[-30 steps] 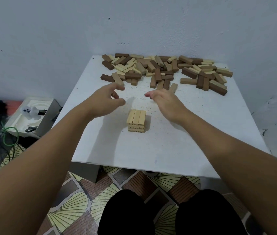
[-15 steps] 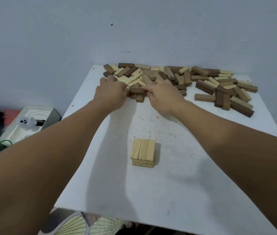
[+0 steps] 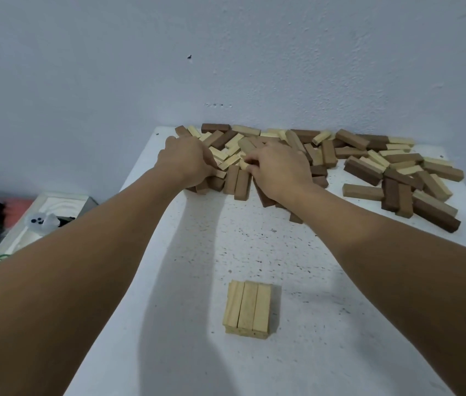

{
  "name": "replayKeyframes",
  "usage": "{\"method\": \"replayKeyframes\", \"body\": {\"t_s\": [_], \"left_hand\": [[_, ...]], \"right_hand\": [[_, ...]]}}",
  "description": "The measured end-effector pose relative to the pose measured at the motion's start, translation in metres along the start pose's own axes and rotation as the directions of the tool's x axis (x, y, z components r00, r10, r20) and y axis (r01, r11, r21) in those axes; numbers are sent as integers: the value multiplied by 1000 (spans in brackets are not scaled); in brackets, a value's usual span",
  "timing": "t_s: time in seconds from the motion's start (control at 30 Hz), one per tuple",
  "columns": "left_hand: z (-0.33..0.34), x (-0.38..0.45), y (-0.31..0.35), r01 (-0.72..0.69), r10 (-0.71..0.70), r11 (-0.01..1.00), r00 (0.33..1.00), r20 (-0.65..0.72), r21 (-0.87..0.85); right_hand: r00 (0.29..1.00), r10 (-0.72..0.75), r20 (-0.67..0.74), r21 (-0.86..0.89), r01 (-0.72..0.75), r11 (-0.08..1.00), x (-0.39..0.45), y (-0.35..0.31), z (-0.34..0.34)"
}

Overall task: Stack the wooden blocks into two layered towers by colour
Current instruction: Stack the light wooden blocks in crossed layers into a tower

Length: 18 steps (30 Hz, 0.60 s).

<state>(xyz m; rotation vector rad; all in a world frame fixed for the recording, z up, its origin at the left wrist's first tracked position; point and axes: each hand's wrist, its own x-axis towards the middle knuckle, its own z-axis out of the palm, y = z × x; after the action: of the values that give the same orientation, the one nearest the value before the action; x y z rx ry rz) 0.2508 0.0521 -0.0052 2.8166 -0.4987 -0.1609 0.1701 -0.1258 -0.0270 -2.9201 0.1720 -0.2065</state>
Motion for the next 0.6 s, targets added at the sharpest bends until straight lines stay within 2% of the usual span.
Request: {"method": "replayKeyframes", "body": {"t_s": [0.13,0.4,0.6], "left_hand": [[-2,-1,1,22,-20,998,999,30,-56],[-7,-4,6,-5,12,996,996,85,-90],[-4,-4,8,-1,4,998,999,37,-68]], "right_hand": [[999,-4,-42,38,5,999,-2,-4,-1],[999,16,-41,64,-13,998,-4,-6,3],[997,72,-28,52,-70,996,-2,-9,3]]}}
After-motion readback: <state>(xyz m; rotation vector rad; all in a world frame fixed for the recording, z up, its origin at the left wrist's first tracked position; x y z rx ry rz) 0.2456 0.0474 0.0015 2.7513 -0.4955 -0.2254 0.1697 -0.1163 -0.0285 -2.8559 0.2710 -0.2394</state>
